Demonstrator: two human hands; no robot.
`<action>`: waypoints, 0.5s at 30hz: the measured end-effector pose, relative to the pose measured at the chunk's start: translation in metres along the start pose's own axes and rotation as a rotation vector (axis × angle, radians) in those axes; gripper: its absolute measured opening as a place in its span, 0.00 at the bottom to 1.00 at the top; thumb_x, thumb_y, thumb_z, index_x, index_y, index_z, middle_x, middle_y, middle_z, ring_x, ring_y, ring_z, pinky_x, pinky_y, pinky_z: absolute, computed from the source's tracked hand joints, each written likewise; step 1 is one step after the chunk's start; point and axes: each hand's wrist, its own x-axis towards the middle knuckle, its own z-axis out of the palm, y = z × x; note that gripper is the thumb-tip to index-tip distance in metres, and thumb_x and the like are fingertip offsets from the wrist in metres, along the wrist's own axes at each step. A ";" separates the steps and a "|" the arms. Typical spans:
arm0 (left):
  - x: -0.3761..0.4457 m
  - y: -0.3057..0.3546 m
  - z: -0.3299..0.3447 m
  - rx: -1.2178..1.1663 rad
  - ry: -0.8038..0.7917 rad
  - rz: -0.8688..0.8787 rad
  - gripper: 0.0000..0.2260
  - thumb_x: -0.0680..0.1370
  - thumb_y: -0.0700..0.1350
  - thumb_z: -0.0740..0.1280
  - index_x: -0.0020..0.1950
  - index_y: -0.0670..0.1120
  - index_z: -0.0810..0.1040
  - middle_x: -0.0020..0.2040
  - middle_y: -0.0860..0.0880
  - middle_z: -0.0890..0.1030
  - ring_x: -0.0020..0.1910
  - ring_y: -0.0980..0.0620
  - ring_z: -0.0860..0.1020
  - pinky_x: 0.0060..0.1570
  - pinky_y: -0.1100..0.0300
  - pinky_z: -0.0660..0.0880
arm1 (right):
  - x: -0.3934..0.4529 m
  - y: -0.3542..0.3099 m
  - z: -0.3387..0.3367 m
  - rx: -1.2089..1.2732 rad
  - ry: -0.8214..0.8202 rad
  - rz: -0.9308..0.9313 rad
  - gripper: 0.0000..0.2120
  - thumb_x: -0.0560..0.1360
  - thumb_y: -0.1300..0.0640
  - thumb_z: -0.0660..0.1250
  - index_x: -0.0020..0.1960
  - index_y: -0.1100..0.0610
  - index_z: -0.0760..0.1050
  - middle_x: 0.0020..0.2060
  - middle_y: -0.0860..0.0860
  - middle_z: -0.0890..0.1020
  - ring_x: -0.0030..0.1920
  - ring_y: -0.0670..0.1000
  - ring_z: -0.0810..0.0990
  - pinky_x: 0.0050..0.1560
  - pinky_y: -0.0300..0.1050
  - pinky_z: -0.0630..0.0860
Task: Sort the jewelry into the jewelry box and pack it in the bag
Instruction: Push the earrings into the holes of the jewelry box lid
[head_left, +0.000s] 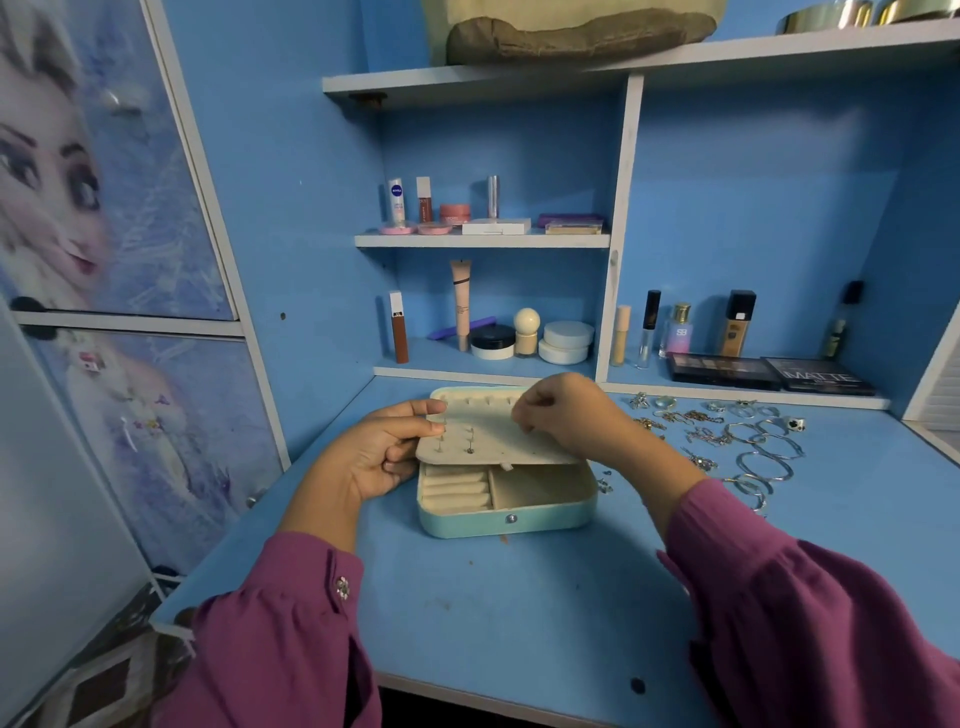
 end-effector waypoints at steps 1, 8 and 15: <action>0.000 0.000 0.000 0.004 -0.001 -0.001 0.10 0.76 0.31 0.62 0.51 0.44 0.76 0.26 0.51 0.71 0.15 0.60 0.59 0.14 0.71 0.54 | 0.005 -0.005 0.005 -0.007 -0.015 -0.014 0.11 0.76 0.59 0.65 0.36 0.53 0.79 0.45 0.49 0.84 0.38 0.44 0.76 0.37 0.36 0.71; -0.002 0.001 0.000 -0.001 -0.005 -0.003 0.11 0.76 0.30 0.62 0.53 0.44 0.76 0.22 0.53 0.67 0.14 0.60 0.59 0.14 0.71 0.54 | 0.032 -0.019 0.022 -0.018 -0.096 -0.016 0.11 0.76 0.60 0.65 0.36 0.52 0.79 0.43 0.48 0.84 0.45 0.49 0.81 0.52 0.45 0.78; -0.003 0.001 0.002 0.003 0.000 -0.004 0.11 0.76 0.30 0.62 0.53 0.43 0.76 0.21 0.53 0.68 0.14 0.60 0.59 0.14 0.71 0.54 | 0.039 -0.021 0.020 -0.026 -0.171 -0.020 0.07 0.76 0.60 0.66 0.42 0.53 0.81 0.41 0.47 0.82 0.42 0.45 0.79 0.48 0.39 0.76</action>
